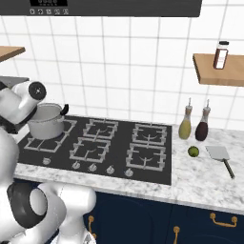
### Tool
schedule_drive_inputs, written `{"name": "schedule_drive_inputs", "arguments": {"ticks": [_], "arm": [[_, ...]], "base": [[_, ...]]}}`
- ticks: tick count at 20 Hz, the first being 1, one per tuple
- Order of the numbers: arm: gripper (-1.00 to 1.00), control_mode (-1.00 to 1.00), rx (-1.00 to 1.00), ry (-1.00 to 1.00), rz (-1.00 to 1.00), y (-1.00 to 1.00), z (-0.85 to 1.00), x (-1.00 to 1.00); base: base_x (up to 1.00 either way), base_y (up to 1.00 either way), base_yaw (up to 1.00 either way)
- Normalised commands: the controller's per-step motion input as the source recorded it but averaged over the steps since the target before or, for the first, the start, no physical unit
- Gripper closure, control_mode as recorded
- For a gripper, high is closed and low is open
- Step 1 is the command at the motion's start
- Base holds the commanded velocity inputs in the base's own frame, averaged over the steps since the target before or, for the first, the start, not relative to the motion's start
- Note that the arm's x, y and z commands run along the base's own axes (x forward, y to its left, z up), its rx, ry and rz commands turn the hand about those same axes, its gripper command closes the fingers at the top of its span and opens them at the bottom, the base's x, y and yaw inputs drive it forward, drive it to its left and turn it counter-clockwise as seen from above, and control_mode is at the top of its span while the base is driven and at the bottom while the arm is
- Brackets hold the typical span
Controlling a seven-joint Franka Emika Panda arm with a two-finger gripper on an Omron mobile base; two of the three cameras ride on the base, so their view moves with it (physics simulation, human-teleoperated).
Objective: Put the cucumber and lime in the pot. Retrieve the spatula and lightly stir the vegetables in the pot.
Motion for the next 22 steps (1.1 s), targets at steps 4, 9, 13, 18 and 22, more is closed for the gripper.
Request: {"name": "schedule_drive_inputs", "arguments": {"ticks": [4,9,13,18,22], "arm": [[1.0,-1.0,0.03,0.0,0.0,0.0,-0.22,0.98],[1.0,-1.0,0.0,-0.06,0.11,0.0,-0.55,0.59],[1.0,-1.0,0.0,-0.13,0.15,0.11,-0.33,0.28],[1.0,-1.0,-0.02,-0.05,0.03,0.28,-0.25,0.15],[1.0,-1.0,-0.03,-0.05,0.0,0.11,-0.16,0.03]], "base": [[0.0,0.0,0.0],[0.0,0.0,0.0],[0.0,0.0,0.0],[0.0,0.0,0.0],[0.0,0.0,0.0]]}}
